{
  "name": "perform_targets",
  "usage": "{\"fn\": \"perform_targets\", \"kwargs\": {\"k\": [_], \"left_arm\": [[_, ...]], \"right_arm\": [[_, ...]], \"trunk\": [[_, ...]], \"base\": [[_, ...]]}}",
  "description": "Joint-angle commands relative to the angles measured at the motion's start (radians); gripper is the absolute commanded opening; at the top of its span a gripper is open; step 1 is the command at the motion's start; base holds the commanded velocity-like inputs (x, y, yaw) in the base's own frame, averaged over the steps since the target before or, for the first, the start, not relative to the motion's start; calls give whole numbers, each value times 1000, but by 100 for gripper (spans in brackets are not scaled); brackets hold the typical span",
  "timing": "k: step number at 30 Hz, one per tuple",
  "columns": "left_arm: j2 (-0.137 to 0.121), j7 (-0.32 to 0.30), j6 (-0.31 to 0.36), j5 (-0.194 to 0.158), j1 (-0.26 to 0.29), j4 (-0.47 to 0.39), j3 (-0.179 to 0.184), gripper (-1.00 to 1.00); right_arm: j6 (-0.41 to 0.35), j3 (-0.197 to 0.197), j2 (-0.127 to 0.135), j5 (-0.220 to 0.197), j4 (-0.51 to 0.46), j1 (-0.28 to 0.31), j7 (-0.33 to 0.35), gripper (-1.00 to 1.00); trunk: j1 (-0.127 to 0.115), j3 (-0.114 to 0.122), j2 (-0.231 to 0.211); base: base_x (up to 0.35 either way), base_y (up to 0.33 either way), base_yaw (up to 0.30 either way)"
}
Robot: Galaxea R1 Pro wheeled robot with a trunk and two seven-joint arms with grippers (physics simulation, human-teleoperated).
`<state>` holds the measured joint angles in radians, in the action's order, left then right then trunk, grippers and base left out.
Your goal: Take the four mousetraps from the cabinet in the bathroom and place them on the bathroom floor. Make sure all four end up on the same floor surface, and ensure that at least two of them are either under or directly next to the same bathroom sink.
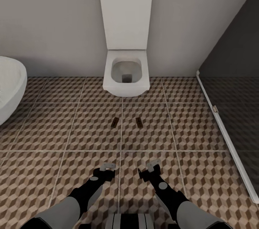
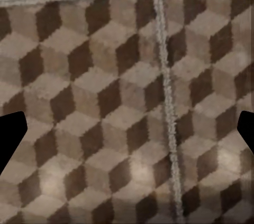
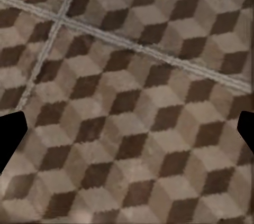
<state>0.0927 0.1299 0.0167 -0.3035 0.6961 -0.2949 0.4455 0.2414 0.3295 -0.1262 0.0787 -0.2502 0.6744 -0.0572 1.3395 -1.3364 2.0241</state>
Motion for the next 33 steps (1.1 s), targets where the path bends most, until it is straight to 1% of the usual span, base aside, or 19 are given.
{"fn": "perform_targets", "kwargs": {"k": [1,9,17,33], "left_arm": [[-1,7,2,-9,0,-1,9,100],[-1,7,2,-9,0,-1,9,100],[-1,7,2,-9,0,-1,9,100],[-1,7,2,-9,0,-1,9,100]], "right_arm": [[7,2,0,8,0,1,-6,100],[54,3,1,10,-2,1,-4,100],[66,3,2,10,-3,1,-4,100],[70,2,3,10,-3,1,-4,100]], "trunk": [[-4,3,-7],[-35,28,-63],[-65,54,-119],[-127,126,-231]], "base": [[0,0,0],[0,0,0],[0,0,0],[0,0,0]]}}
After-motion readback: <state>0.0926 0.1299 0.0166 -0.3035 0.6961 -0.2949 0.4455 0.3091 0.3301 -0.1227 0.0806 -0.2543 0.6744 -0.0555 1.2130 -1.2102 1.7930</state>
